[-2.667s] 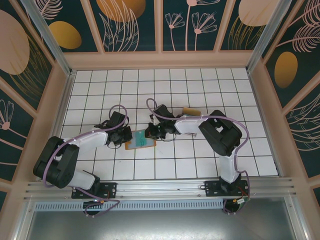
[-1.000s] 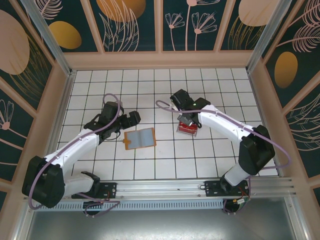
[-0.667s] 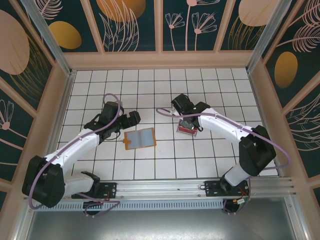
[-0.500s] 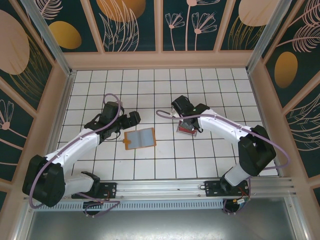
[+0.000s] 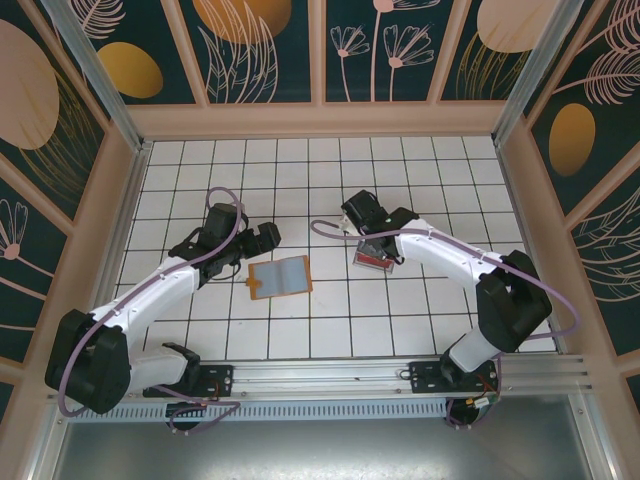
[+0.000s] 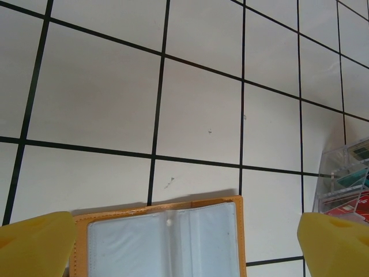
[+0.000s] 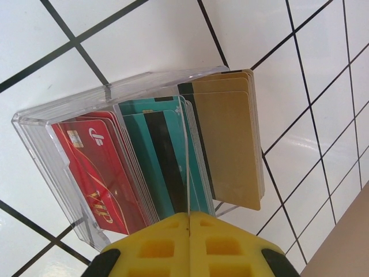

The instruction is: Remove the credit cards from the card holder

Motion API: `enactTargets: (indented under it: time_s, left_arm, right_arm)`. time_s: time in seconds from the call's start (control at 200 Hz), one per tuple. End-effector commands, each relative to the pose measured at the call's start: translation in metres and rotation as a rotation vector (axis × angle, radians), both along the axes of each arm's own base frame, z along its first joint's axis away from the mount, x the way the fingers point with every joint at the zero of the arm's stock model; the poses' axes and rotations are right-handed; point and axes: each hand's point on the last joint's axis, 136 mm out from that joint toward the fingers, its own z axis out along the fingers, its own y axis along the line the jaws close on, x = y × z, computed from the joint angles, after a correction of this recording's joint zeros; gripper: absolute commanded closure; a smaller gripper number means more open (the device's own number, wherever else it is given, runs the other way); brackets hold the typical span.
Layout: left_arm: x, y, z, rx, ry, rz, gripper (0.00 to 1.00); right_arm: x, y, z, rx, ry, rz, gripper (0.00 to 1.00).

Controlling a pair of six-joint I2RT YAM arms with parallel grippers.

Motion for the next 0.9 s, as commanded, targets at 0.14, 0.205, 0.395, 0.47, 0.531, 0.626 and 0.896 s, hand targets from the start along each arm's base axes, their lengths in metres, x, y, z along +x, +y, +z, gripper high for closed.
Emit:
enactTargets:
  time_s: [0.14,0.205,0.395,0.47,0.531,0.626,0.896]
  left_arm:
    - [0.008,-0.002,0.006,0.007,-0.022,-0.006,0.02]
    - [0.008,-0.002,0.006,0.007,-0.020,-0.007,0.01]
    - [0.009,-0.002,0.004,0.009,-0.018,-0.006,0.01]
    - [0.009,-0.002,0.005,0.011,-0.020,-0.006,0.02]
    - [0.009,-0.001,0.004,0.013,-0.019,-0.006,0.02]
    - [0.008,-0.001,0.003,0.016,-0.017,-0.006,0.01]
    - [0.009,-0.002,0.002,0.019,-0.014,-0.009,0.01]
  right_arm:
    - [-0.002,0.007,0.036,0.048,-0.079,0.047,1.00]
    - [-0.005,0.009,0.034,0.045,-0.072,0.059,1.00]
    - [-0.016,0.014,0.016,0.047,-0.003,0.083,1.00]
    - [-0.017,0.013,0.010,0.045,0.007,0.084,1.00]
    - [-0.017,0.011,0.006,0.040,0.014,0.080,1.00]
    - [-0.017,0.007,0.000,0.032,0.022,0.071,1.00]
    - [-0.013,0.001,-0.012,0.020,0.028,0.056,1.00]
